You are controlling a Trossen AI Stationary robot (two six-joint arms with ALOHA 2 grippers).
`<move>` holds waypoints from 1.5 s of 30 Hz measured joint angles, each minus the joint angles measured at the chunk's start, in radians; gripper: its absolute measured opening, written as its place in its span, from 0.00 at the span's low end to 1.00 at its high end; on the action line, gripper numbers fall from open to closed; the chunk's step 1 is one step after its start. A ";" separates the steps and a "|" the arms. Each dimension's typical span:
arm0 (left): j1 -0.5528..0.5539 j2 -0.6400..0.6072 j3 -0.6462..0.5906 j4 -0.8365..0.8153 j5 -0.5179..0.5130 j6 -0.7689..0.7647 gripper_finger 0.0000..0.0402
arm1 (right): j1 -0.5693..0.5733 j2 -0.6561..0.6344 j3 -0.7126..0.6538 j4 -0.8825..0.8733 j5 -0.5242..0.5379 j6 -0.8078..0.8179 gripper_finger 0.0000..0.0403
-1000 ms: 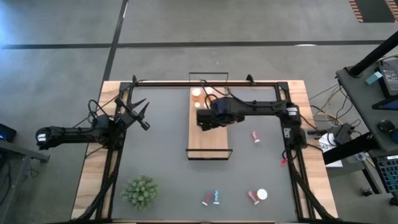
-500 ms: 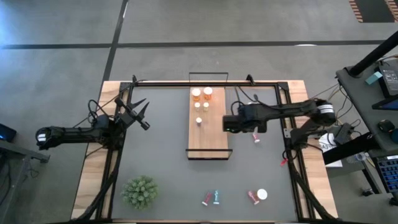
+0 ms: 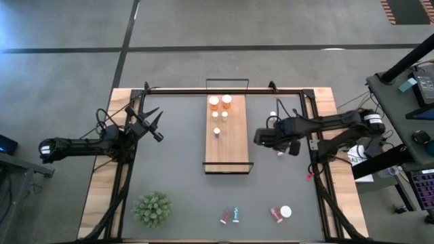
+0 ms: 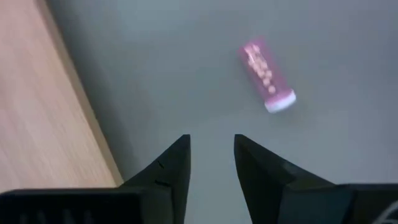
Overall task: Pick and place medicine bottles onto shelf by color
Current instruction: Put the middle pink pill bottle on the shelf
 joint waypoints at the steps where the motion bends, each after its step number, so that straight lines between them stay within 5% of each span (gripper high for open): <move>1: 0.000 0.000 0.000 0.000 0.000 0.000 0.18 | 0.000 -0.010 -0.011 0.010 -0.014 0.011 0.30; 11: 0.000 0.000 0.000 0.000 0.000 0.000 0.18 | 0.043 -0.039 -0.028 -0.041 -0.139 0.146 0.57; 16: 0.000 0.000 0.000 0.000 0.000 0.000 0.18 | 0.101 -0.056 -0.040 -0.065 -0.072 0.174 0.71; 22: 0.000 0.000 0.000 0.000 0.000 0.000 0.18 | 0.111 -0.067 -0.080 -0.073 -0.014 0.009 0.83; 31: 0.000 -0.002 0.000 0.000 0.000 0.000 0.18 | 0.109 -0.071 -0.134 -0.051 -0.009 -0.068 0.83; 45: 0.000 -0.002 0.000 0.000 0.000 0.000 0.18 | 0.293 -0.071 -0.369 0.220 0.253 0.025 0.82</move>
